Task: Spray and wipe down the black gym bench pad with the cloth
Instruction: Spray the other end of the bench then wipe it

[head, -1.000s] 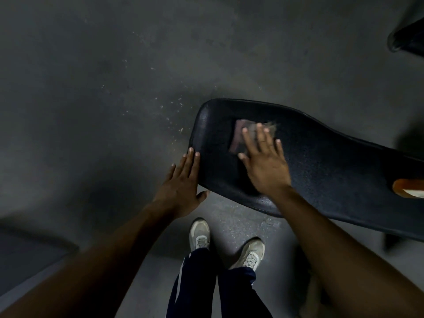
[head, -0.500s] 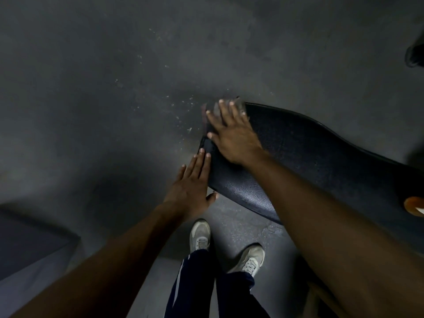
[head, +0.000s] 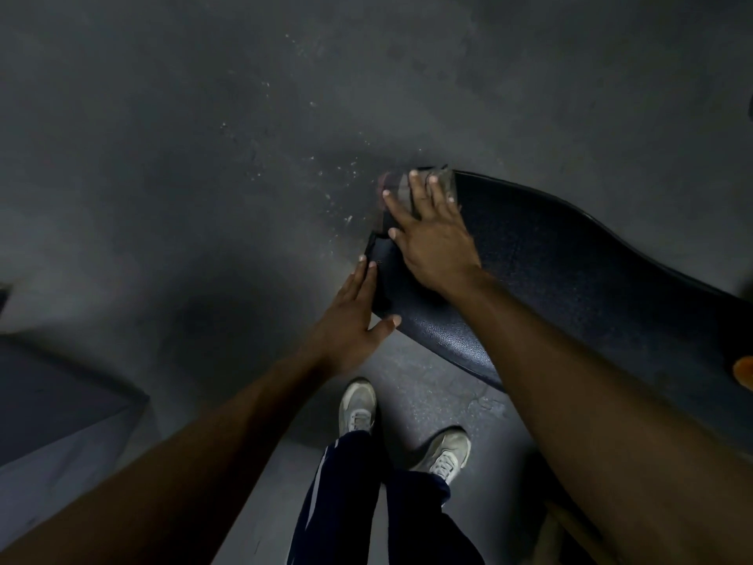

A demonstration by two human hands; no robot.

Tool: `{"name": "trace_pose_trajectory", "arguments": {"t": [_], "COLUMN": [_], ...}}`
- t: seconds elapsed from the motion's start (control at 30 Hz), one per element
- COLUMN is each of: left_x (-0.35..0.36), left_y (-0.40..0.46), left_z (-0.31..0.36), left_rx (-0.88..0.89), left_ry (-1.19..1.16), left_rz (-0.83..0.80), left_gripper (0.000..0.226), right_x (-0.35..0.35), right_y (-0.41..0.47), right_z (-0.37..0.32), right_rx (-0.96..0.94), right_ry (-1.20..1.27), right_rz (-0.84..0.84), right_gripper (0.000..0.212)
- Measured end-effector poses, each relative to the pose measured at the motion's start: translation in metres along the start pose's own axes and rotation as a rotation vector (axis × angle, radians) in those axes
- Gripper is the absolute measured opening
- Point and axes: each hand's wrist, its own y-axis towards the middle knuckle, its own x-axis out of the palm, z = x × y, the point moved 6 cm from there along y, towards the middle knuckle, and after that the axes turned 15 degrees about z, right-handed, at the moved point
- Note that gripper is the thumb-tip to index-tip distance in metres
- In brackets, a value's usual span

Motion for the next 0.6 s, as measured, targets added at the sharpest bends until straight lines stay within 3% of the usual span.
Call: {"name": "trace_pose_trajectory", "arguments": {"t": [0.17,0.3,0.6], "left_x": [-0.004,-0.010,-0.015], "left_y": [-0.003,-0.003,-0.007], "left_z": [0.005,0.004,0.004], "left_rx": [-0.108,-0.250,-0.413], "left_ry": [-0.233,-0.495,-0.776], "left_rz": [0.033,0.093,0.169], "left_gripper": [0.083,0.062,0.051], "right_x": [0.005,0.009,0.009], "right_y": [-0.068,-0.114,-0.037], "right_z": [-0.018,-0.017,-0.034], "right_rx": [-0.100,-0.091,0.014], "right_ry": [0.003,-0.021,-0.047], "right_rz": [0.009,-0.010,0.032], "right_gripper": [0.064,0.070,0.064]}}
